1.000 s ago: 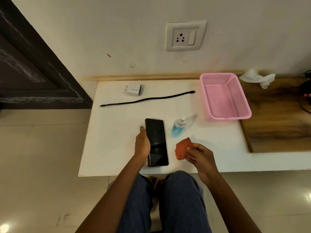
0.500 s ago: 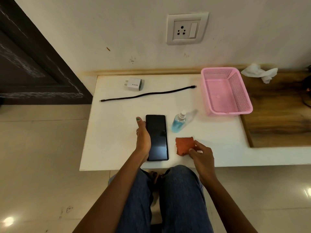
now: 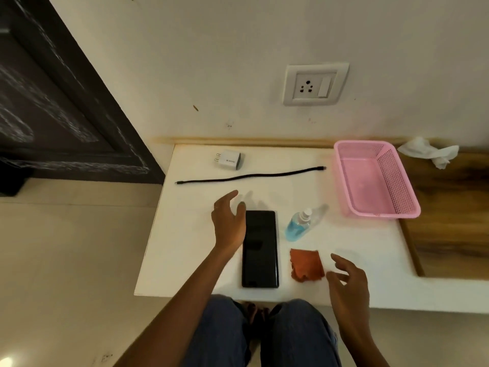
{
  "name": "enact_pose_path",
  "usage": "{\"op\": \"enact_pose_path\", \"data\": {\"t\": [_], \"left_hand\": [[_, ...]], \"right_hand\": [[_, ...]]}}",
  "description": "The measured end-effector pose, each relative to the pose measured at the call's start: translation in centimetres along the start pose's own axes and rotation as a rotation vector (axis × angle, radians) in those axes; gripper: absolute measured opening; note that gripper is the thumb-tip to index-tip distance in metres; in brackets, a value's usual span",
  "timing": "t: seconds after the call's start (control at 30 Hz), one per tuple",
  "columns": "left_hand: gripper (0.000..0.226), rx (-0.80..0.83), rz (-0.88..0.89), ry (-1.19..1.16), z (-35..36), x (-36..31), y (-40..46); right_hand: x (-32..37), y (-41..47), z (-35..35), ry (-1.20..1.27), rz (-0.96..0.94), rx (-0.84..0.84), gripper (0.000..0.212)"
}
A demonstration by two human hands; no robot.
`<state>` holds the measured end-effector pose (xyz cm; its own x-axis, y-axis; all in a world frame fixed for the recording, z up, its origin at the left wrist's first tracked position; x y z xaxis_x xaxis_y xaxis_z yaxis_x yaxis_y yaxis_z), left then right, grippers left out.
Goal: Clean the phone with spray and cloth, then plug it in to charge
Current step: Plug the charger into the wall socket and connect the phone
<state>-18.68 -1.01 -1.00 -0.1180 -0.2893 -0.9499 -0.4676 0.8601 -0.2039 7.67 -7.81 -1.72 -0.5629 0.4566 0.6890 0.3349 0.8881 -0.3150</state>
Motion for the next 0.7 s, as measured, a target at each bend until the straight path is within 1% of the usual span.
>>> {"op": "enact_pose_path", "data": {"t": [0.07,0.13,0.23,0.27,0.33,0.43,0.5,0.57,0.6,0.63,0.7], "left_hand": [[0.040,0.046,0.181,0.206,0.4,-1.8,3.4],[0.050,0.105,0.284,0.385,1.0,-3.1,7.0],[0.069,0.144,0.304,0.619,1.5,-4.0,11.9],[0.072,0.170,0.306,0.702,1.8,-4.0,13.2],[0.070,0.246,0.295,0.842,2.1,-3.5,15.3],[0.060,0.343,0.225,0.911,2.2,-2.1,17.0],[0.059,0.350,0.234,0.955,1.9,-1.8,17.5],[0.057,0.309,0.308,1.030,1.6,-1.9,17.3],[0.056,0.278,0.350,1.029,1.4,-1.9,17.0],[0.055,0.243,0.376,0.992,1.1,-1.9,16.4],[0.056,0.127,0.409,0.797,-0.2,-2.0,15.1]], "right_hand": [[0.5,0.1,-0.1,0.015,-0.012,-0.024,0.033],[1.0,0.0,-0.3,0.020,-0.043,-0.045,0.032],[1.4,-0.2,-0.3,0.003,-0.099,-0.062,0.033],[1.4,-0.3,-0.2,0.000,-0.114,-0.067,0.033],[1.1,-0.3,0.0,-0.006,-0.150,-0.073,0.033],[0.4,0.0,0.4,0.027,-0.146,-0.028,0.035],[0.0,0.1,0.8,0.037,-0.144,-0.005,0.036],[0.0,-0.1,1.0,0.049,-0.145,0.013,0.035],[0.1,-0.1,1.1,0.065,-0.145,0.009,0.035],[0.1,-0.2,1.2,0.088,-0.142,0.006,0.037],[1.0,-1.0,0.9,0.143,-0.112,-0.033,0.045]]}}
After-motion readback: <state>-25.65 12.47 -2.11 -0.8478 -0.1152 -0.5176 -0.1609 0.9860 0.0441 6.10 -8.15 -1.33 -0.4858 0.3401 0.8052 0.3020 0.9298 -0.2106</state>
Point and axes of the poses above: each hand's wrist, its own y-axis towards the middle knuckle, its own z-axis out of the palm, x = y × z, the point moved 5 cm from there along y, towards the middle knuckle, and after that the axes turned 9 degrees about -y, right-handed, at the moved point
